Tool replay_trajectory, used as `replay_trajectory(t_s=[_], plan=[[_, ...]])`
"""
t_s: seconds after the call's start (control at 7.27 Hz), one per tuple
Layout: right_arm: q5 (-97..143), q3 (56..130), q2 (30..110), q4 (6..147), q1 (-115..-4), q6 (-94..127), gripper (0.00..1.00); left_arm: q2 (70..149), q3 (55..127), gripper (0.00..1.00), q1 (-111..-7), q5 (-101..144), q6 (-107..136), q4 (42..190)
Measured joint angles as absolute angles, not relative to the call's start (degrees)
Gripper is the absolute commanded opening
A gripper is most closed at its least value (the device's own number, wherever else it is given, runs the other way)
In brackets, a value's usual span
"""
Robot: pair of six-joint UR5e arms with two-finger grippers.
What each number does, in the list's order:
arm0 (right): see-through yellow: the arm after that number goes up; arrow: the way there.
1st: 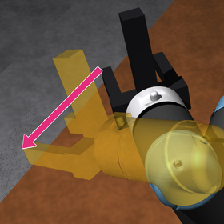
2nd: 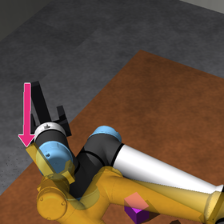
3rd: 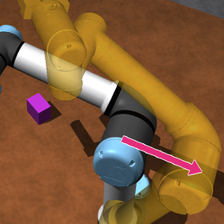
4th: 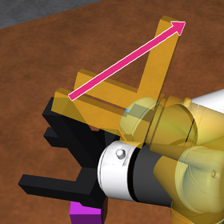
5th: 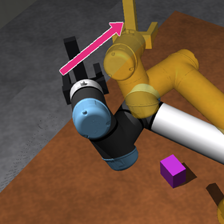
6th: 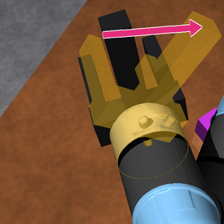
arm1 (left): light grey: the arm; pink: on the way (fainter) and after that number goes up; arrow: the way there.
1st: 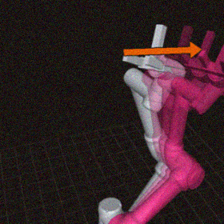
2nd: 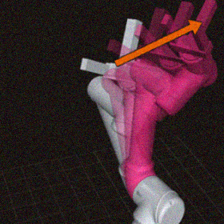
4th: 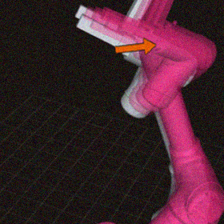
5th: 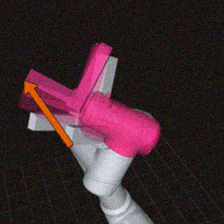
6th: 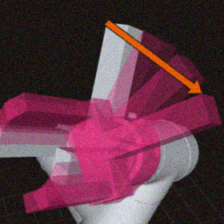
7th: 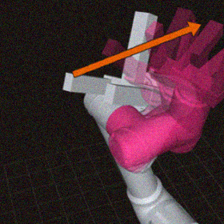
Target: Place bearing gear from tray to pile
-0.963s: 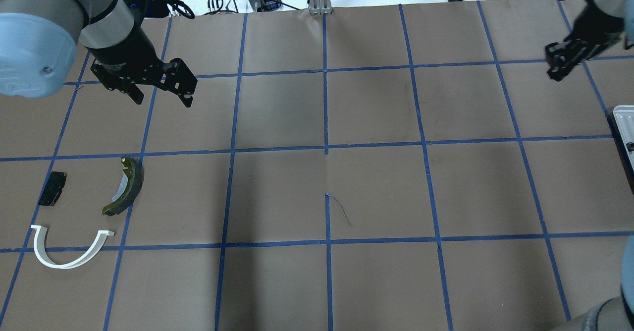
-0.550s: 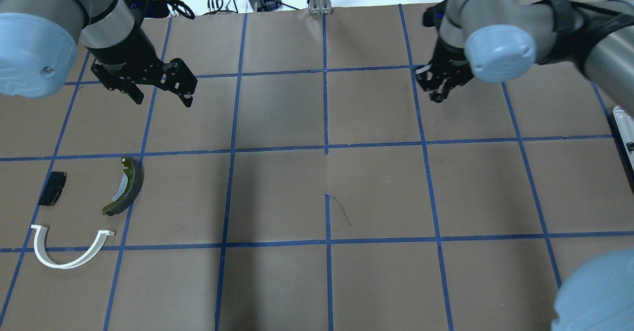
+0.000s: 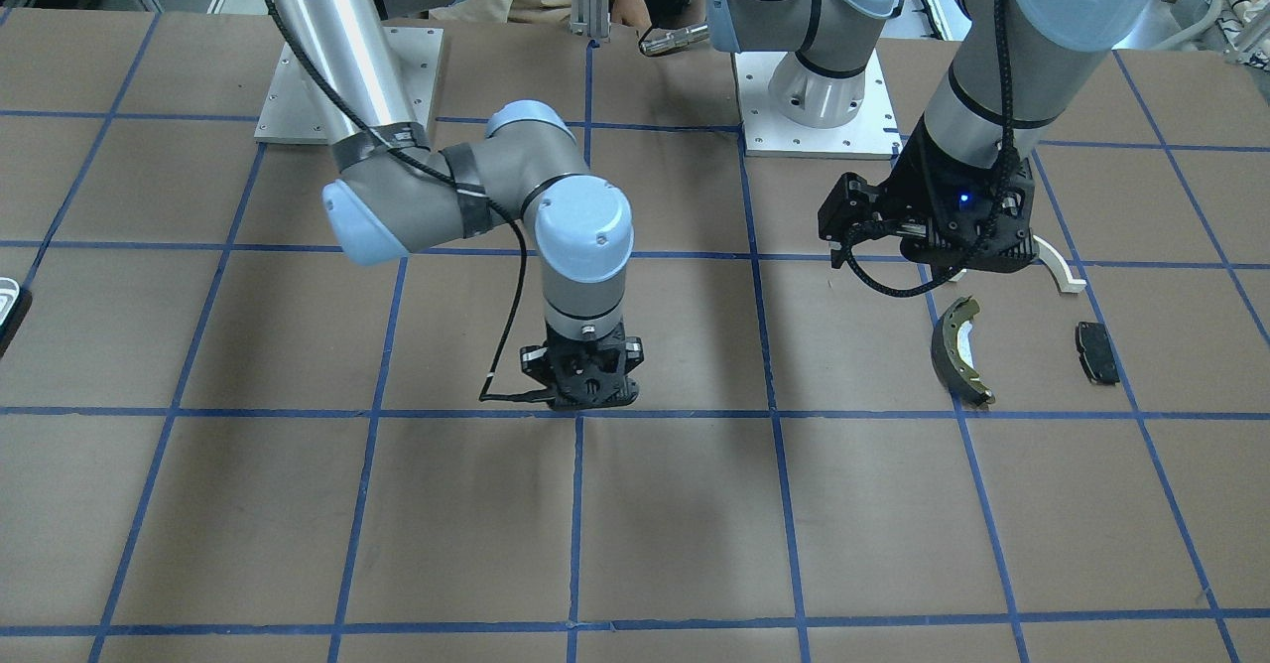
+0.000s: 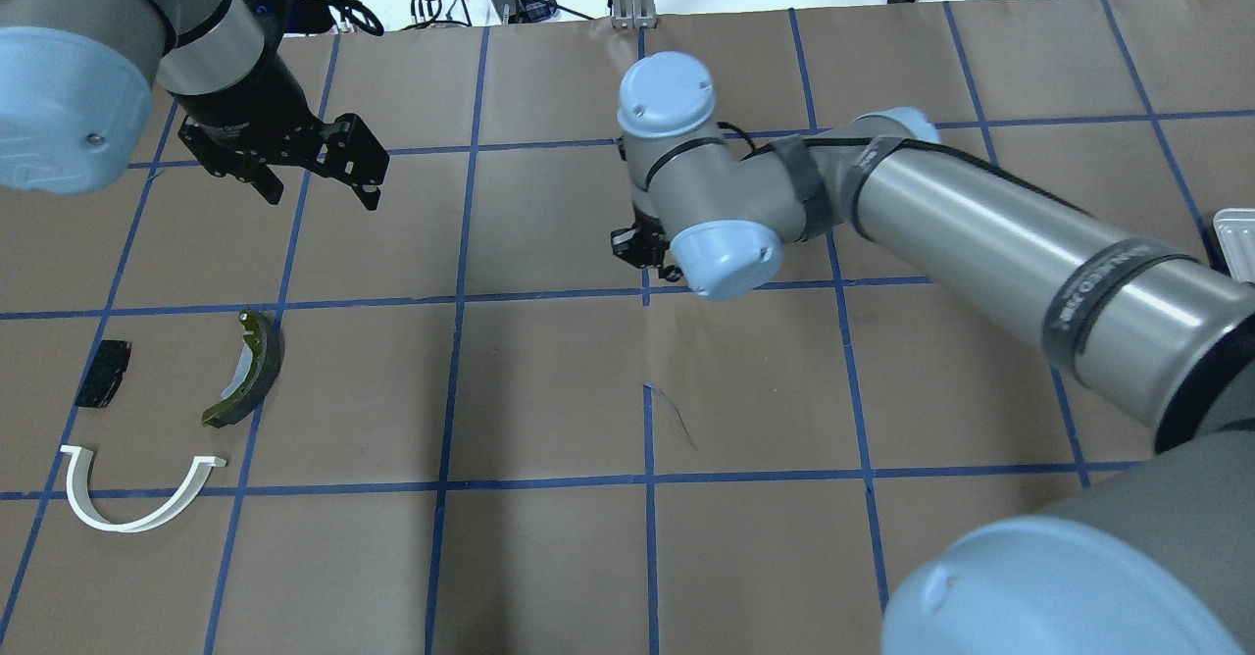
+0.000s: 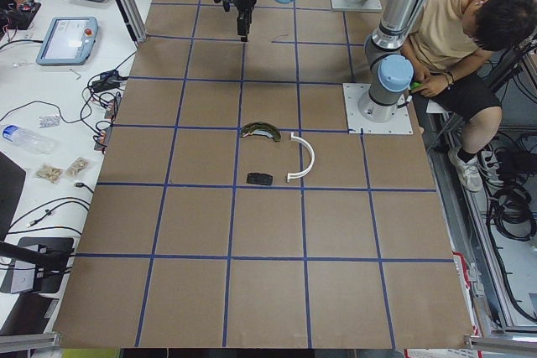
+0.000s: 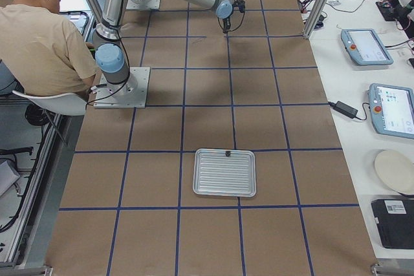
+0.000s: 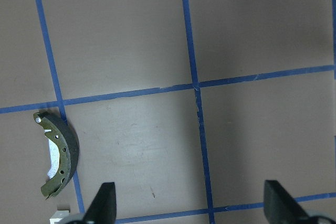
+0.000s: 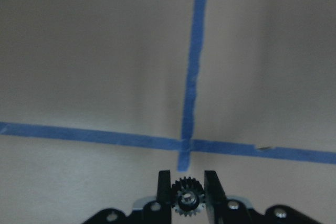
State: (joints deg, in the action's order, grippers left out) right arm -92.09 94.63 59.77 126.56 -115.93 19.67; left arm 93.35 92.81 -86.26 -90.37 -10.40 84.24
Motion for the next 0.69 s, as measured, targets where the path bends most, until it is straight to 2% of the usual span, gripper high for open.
replay_trajectory(t_s=[0.14,0.41,0.69], plan=[[-91.57,94.69,59.27,126.8,-118.23,23.05,0.99,93.57,92.79,1.0,-86.24,-90.33,-10.38,84.23],[-91.21,94.67,59.02,126.57,-119.0,24.81,1.0,93.98,92.79,1.0,-86.14,-90.32,-10.31,84.17],[-91.51,94.53,60.92,124.79,-113.09,15.92,1.0,94.85,93.24,1.0,-86.21,-90.05,-9.42,81.8]])
